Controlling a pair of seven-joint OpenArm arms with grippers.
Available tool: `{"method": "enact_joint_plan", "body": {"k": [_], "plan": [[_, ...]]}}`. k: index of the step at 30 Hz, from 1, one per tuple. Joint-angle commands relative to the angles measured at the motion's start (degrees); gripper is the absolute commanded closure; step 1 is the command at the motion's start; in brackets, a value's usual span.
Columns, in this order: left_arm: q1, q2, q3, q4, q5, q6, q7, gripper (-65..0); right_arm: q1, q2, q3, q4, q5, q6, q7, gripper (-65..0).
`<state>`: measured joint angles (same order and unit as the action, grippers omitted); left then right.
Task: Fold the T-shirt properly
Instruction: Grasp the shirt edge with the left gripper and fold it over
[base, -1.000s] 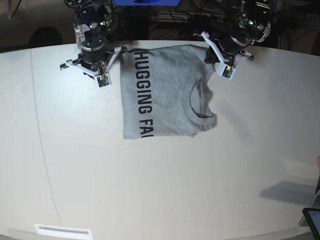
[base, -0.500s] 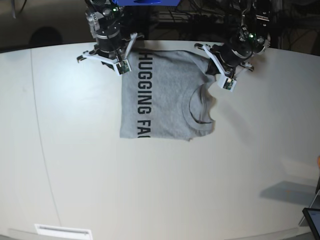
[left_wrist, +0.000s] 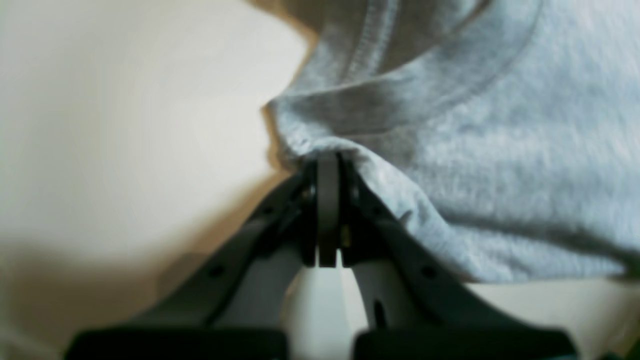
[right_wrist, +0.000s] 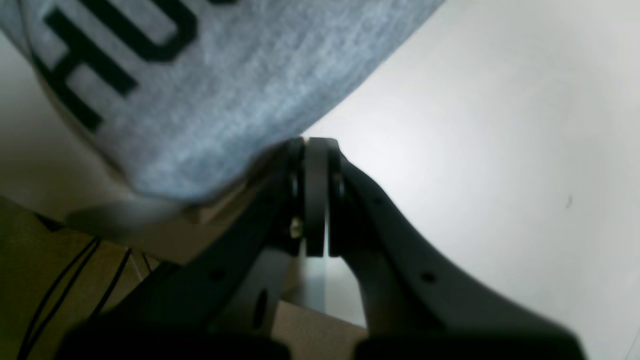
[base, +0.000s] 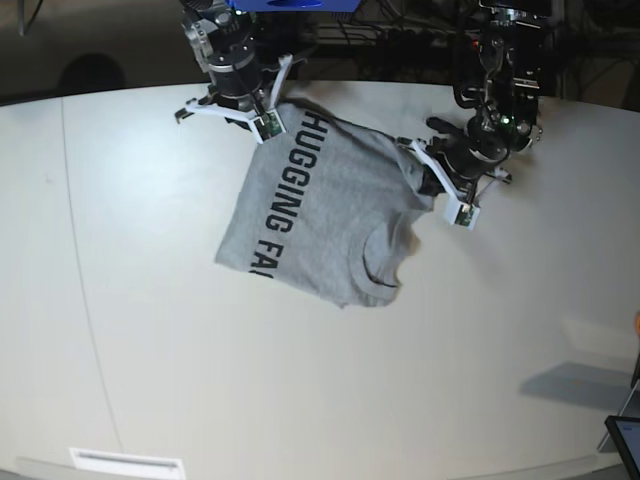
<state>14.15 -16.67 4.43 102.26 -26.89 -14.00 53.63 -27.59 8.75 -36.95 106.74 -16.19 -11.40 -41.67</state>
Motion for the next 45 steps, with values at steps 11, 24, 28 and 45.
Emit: {"method": "enact_joint_plan", "body": {"k": [11,24,28,45], "plan": [[-16.92,-0.26,6.43,-8.68,0.13,-0.11,4.18,0.0,1.00,0.08,-9.86,0.12,0.32,1.68,-3.21,0.0],[-30.11,8.71,14.61,-25.91,9.44,-0.20,3.56,0.0,3.29,1.84,-14.08,0.82,0.32,1.68,-3.12,0.0],[-33.01,13.02,14.87,-29.69,15.86,-0.37,2.42,0.0,4.52,3.25,-16.98,2.32,0.32,1.68,-3.12,0.0],[-42.68,18.82,14.26,-37.60,18.59,-0.37,-3.12,0.0,5.04,5.53,-16.63,4.78,0.23,1.51,-3.21,0.0]]}}
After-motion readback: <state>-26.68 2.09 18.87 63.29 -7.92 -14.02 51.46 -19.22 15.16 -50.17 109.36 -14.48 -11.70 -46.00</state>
